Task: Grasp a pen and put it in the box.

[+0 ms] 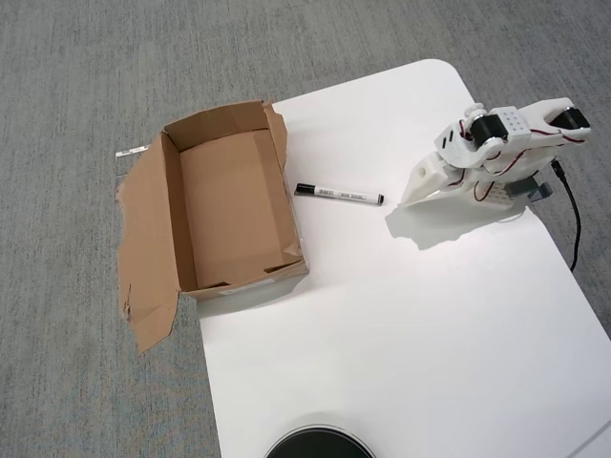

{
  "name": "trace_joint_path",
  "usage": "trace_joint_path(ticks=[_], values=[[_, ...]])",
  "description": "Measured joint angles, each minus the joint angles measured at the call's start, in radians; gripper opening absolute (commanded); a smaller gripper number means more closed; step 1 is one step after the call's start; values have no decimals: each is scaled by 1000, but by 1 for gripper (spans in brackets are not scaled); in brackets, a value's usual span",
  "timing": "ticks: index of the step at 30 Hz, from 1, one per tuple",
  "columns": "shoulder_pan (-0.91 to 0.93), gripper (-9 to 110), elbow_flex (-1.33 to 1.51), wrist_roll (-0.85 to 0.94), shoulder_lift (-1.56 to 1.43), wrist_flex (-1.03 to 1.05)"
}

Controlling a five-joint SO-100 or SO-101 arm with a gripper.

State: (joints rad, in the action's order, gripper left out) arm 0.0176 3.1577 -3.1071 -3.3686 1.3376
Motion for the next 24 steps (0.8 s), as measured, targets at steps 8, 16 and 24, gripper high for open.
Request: trace_joint_path(ticks=[8,16,24], values=[[0,1,0,0,0,0],[-3,1,0,0,0,0],[-3,1,-107,11,0,20]])
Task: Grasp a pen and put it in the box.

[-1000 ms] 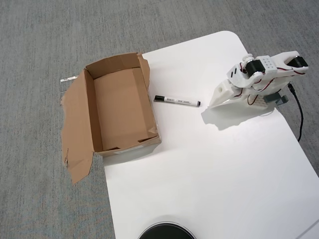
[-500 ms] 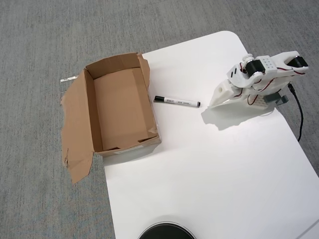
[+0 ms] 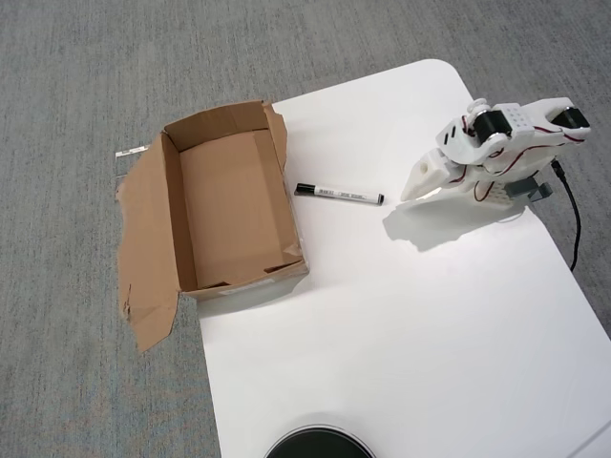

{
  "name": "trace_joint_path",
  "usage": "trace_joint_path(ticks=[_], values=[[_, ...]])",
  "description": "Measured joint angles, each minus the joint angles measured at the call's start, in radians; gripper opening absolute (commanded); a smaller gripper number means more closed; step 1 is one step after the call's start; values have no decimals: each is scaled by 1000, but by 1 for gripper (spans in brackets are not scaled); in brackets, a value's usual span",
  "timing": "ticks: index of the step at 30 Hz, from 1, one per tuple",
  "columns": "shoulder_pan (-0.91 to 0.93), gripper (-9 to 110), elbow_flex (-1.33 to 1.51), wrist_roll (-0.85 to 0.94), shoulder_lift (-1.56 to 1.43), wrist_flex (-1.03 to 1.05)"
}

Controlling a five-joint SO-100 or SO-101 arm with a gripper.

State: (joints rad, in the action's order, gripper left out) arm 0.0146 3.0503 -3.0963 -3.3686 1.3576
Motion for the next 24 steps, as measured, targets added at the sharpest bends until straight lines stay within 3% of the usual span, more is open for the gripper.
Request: trace_joint_path(ticks=[15,24], values=[[-2,1,-229,310,15,25],[5,1,-597,408,337,25]])
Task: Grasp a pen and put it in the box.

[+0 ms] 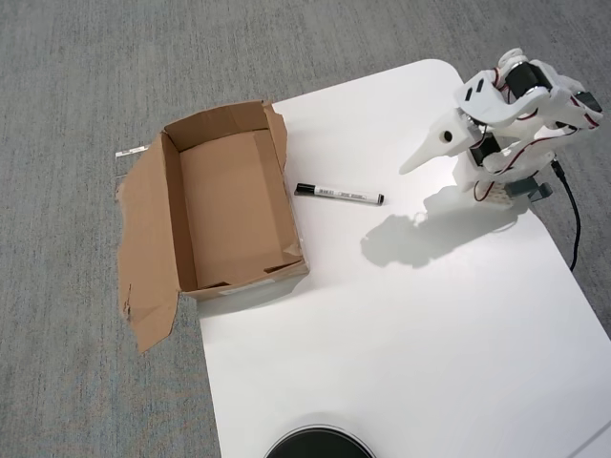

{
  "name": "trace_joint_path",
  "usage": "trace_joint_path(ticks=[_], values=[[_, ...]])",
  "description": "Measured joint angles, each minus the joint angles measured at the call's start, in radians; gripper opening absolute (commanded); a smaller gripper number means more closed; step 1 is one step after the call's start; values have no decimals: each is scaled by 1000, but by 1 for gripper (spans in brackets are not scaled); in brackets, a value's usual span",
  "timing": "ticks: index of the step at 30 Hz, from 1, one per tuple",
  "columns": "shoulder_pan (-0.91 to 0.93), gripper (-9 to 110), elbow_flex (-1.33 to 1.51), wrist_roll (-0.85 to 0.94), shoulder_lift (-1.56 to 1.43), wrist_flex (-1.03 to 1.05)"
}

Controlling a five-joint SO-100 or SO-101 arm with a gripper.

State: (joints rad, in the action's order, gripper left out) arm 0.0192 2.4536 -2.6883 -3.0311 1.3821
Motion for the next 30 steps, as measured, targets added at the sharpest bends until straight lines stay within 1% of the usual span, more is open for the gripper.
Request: trace_joint_path(ticks=[4,8,13,16,17,20,23,25,27,30], values=[[0,1,-167,17,137,0],[17,1,-434,18,368,0],[31,1,-512,31,423,0],[160,1,-723,63,617,0],[170,1,-790,67,664,0],[242,1,-887,166,762,0],[275,1,-910,206,793,0],[304,1,-922,273,810,-11],[339,1,-923,365,828,-44],[333,1,-923,486,853,-138]])
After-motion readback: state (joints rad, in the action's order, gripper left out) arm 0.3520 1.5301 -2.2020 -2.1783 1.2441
